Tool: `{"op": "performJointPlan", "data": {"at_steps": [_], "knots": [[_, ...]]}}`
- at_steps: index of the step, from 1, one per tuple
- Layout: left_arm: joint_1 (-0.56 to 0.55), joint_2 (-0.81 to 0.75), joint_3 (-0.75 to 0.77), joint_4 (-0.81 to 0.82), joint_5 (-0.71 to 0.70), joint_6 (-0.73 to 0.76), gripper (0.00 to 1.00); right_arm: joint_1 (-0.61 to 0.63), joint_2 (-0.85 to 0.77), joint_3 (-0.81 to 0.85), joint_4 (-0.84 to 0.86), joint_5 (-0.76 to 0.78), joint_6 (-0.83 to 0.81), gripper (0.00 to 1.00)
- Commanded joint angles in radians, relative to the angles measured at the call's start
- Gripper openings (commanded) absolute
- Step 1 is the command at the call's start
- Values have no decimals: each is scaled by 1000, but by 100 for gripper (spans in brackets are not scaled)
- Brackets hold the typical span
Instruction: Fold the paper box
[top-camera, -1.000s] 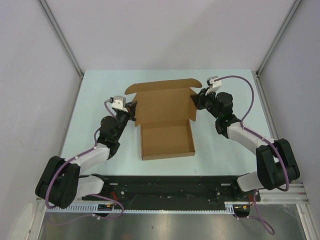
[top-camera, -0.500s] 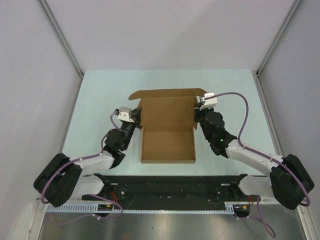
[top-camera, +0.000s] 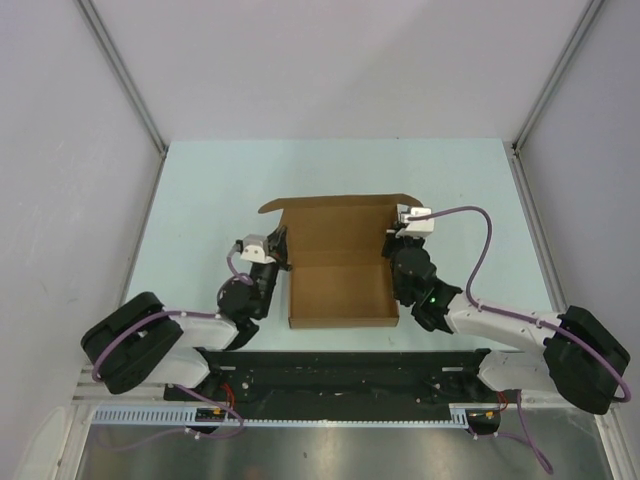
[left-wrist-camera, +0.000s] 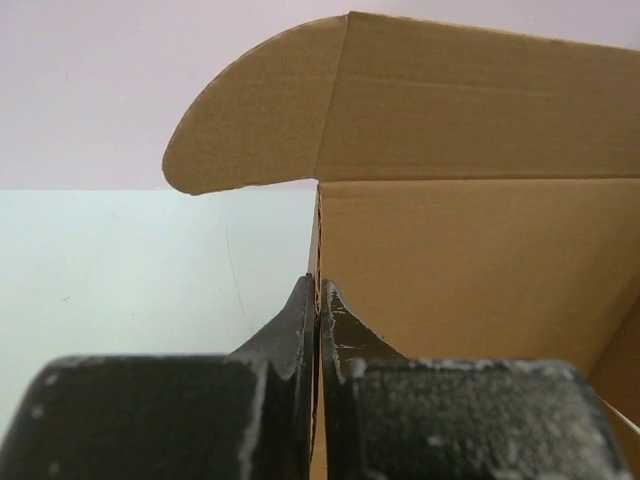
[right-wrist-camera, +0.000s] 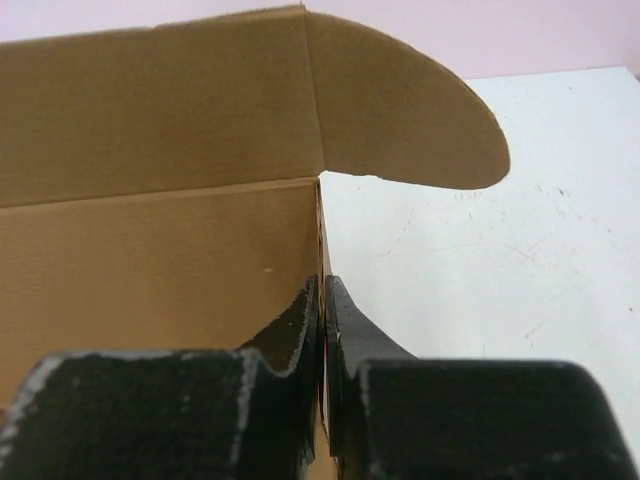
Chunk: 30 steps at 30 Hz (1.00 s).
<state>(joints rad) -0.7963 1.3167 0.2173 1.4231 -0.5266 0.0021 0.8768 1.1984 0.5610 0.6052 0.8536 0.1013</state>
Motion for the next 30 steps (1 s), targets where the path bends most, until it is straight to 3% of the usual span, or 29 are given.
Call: {"op": "performJointPlan", "data": {"at_steps": [1, 9, 17, 22, 30], "knots": [[-90, 117, -70, 301, -71, 32, 3, 96, 21, -55, -30, 19, 90, 0], [-191, 162, -56, 303, -139, 30, 5, 169, -5, -101, -44, 90, 123, 0], [-228, 70, -26, 298, -158, 38, 2, 188, -60, -130, -99, 101, 135, 0], [-230, -39, 34, 134, -124, 56, 1, 192, -77, -130, -116, 82, 117, 0], [-227, -135, 60, 47, -115, 134, 1, 200, -88, -128, -133, 44, 89, 0]]}}
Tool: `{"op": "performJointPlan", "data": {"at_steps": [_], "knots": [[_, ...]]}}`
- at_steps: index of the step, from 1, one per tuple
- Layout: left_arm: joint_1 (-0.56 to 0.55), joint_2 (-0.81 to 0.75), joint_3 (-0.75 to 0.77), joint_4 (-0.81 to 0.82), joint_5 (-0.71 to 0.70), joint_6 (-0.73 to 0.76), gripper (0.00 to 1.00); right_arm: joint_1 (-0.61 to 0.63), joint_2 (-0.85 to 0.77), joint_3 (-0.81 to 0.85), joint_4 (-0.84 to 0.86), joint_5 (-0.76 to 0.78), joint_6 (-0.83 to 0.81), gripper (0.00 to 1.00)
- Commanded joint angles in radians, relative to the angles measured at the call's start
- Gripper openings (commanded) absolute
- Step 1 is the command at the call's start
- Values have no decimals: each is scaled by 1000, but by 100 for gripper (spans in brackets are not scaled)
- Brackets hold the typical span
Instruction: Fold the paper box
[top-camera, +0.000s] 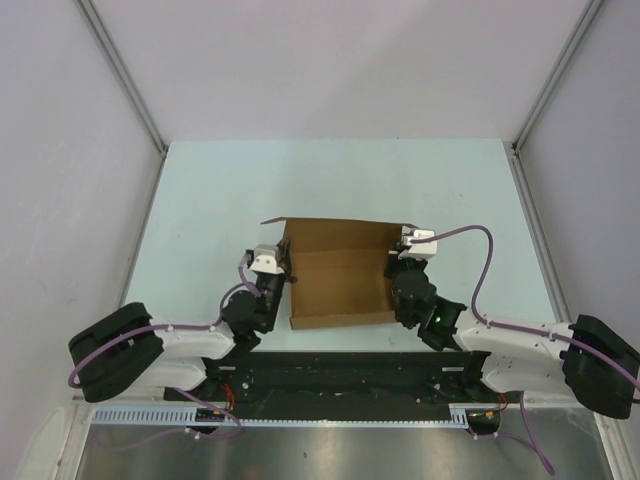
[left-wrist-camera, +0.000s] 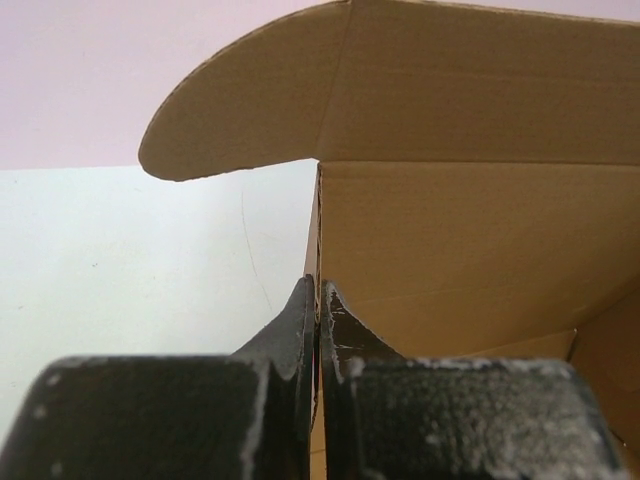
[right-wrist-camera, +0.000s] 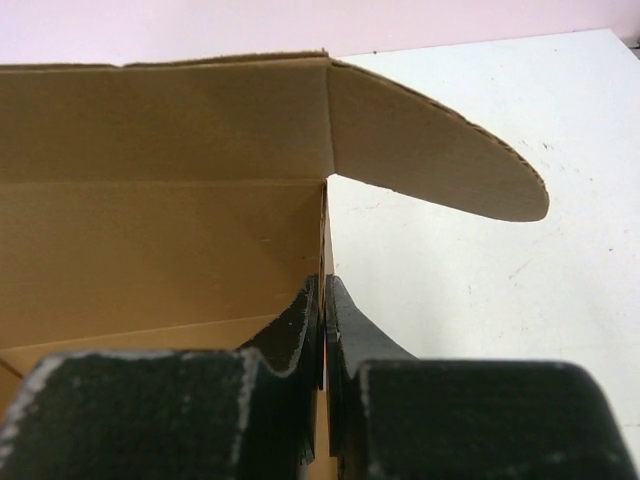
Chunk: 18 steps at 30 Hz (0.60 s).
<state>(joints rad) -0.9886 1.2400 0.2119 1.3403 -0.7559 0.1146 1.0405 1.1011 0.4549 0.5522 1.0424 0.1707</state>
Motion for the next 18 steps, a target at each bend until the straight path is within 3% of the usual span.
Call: {"op": "performJointPlan", "data": {"at_steps": [1, 11, 18], "knots": [[-32, -68, 75, 103, 115, 34, 1, 38, 8, -22, -78, -148, 15, 0], [33, -175, 106, -10, 145, 36, 0, 52, -40, -9, -87, -170, -36, 0], [102, -234, 179, -298, 227, -159, 0, 50, -49, 18, -104, -193, -57, 0]]}}
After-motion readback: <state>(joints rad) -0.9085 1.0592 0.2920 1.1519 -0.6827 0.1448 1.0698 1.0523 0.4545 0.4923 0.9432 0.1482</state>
